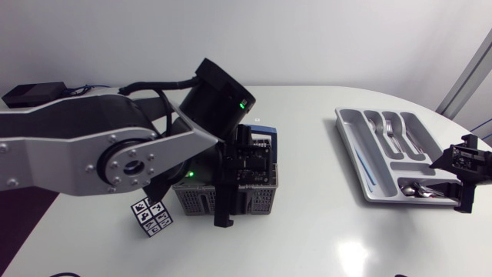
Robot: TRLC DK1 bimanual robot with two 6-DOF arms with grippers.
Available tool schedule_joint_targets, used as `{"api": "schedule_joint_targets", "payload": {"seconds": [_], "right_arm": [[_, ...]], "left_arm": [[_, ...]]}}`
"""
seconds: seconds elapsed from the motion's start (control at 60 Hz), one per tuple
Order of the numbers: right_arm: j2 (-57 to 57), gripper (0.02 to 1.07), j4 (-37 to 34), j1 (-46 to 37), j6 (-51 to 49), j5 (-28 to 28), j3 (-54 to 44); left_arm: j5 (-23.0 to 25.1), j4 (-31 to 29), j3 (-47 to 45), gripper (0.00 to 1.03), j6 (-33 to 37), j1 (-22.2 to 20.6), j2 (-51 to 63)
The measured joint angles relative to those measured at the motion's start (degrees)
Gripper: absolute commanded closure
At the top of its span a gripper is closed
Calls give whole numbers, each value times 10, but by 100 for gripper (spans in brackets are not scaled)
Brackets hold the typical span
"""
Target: Transfer all utensils from the basket to the drawer tray.
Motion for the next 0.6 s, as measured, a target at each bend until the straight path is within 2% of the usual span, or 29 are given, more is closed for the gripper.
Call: {"api": "schedule_joint_targets", "payload": {"seconds": [0.183,0.317,0.45,0.6], "right_arm": [[-52,29,-1,31,28,-17,-59],[-76,29,-2,53,45,-28,-88],[-94,29,-3,66,59,-39,-106],[-110,29,-7,78,67,-44,-120]], "left_arm": [[-15,11,-1,44,50,-2,14],[-20,14,-1,47,81,-3,32],[-28,22,-1,65,101,-3,52],[-36,29,7,75,120,-3,68]]}}
